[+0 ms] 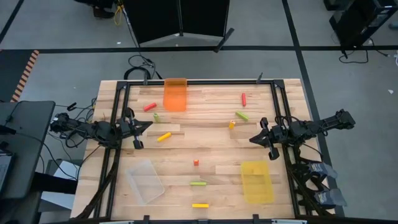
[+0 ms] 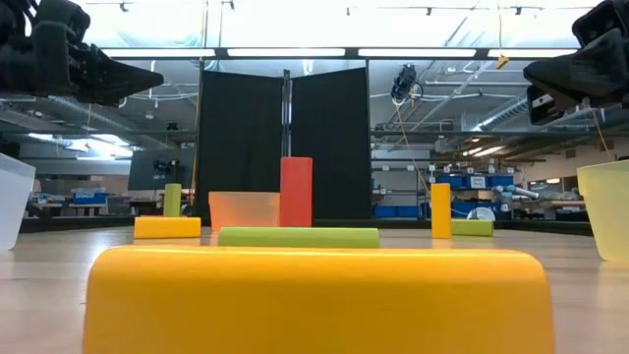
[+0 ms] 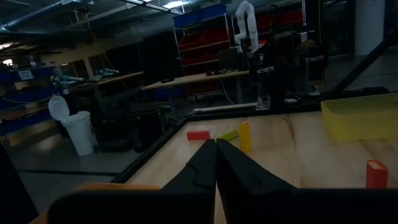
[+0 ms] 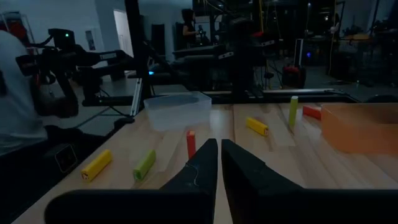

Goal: Sort blocks

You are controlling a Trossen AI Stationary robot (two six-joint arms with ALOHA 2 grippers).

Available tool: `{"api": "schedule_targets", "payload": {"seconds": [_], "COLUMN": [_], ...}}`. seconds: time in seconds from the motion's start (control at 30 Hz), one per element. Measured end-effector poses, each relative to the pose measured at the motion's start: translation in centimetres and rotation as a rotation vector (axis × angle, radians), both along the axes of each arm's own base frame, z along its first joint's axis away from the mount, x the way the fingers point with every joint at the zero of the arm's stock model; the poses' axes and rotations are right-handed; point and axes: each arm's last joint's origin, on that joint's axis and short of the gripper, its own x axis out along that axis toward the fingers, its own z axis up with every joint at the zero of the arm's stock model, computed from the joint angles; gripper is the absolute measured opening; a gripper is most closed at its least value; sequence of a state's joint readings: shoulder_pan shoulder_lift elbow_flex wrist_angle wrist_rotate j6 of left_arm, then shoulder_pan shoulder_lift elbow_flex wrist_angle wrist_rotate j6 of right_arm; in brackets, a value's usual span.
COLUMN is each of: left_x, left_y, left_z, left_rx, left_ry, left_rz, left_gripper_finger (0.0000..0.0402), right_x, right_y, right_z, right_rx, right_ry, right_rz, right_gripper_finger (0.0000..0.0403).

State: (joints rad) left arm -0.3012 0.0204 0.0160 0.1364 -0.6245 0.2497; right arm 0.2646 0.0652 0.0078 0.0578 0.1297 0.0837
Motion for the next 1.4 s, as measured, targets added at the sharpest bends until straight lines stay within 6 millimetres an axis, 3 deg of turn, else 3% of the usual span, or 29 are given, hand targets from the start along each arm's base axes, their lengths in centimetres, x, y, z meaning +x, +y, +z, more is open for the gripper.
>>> {"api": "schedule_targets", "payload": {"seconds": [0.37,0.5,0.67,1.03,1.27,1.4], "left_x": [0.0,0.0,-0.2,0.0,0.7,1.2], "left_y": [0.0,0.0,-0.1,-0.2,-0.3,-0.5], "left_z": [0.0,0.1,1.2,1.2,0.7,0.3], "left_rx": [0.0,-0.019,-0.283,-0.511,-0.51,-0.517], "left_ry": [0.0,-0.018,-0.205,-0.289,-0.232,-0.187], "left_rz": [0.0,-0.006,-0.108,-0.152,-0.117,-0.105], "left_gripper_finger": [0.0017,0.0017,0.0017,0.0017,0.0017,0.0017], "right_x": [-0.1,-0.5,-1.1,1.4,2.9,3.9], "right_y": [-0.1,-0.6,-1.5,-2.7,-3.2,-3.2], "right_z": [1.1,3.3,4.6,1.3,2.1,2.7], "right_rx": [-0.121,-0.007,0.195,0.342,0.301,0.194], "right_ry": [-0.132,-0.346,-0.476,-0.143,-0.055,0.01], "right_rz": [-0.033,-0.143,-0.299,-0.456,-0.5,-0.48], "right_gripper_finger": [0.0035,0.0035,0.0035,0.0035,0.0028,0.0022]}}
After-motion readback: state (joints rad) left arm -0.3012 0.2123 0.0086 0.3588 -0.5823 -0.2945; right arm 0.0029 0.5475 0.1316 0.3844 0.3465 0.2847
